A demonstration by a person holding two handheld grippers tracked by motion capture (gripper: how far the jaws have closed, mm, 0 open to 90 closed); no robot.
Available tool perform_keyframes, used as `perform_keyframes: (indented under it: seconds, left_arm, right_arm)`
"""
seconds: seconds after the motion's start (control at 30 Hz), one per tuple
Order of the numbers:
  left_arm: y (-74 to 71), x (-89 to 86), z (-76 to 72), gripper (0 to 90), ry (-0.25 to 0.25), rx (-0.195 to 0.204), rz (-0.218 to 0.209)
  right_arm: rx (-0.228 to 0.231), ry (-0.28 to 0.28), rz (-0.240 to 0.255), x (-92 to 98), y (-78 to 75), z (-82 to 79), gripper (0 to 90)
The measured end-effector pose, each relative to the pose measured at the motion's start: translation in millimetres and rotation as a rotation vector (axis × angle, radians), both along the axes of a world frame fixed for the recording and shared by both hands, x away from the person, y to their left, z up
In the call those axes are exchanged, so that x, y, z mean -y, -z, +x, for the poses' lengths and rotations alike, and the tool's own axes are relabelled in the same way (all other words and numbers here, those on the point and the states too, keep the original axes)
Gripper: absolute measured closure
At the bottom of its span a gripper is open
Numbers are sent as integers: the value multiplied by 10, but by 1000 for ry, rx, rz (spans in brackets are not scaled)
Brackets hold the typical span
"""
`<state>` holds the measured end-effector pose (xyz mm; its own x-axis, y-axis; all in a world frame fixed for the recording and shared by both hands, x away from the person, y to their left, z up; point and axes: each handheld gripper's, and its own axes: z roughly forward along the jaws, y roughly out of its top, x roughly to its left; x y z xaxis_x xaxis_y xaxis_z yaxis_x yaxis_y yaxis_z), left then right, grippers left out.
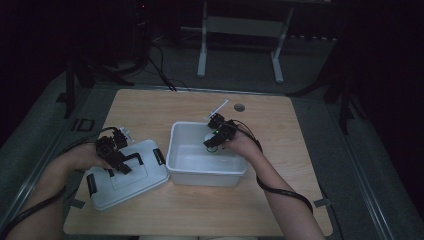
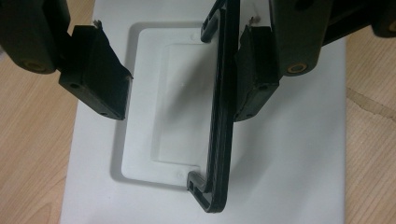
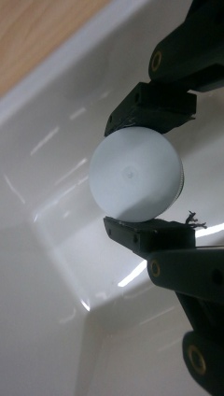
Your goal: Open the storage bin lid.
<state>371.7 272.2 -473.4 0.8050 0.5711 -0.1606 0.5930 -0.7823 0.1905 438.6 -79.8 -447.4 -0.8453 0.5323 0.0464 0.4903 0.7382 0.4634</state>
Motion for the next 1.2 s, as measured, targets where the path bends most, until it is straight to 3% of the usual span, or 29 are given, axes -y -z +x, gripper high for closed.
perform_keyframes:
  seconds: [0.3, 0.83, 1.2]
  left_arm:
    - [7, -3, -1, 371, 3, -1, 0]
    - [-5, -23, -5, 371, 5, 2, -2]
    - [-13, -19, -4, 371, -1, 0, 4]
  right_arm:
    - [-6, -22, -54, -224, 135, 18, 504]
    - [-59, -24, -106, -362, 396, 105, 503]
    - [-74, -32, -153, -376, 405, 81, 496]
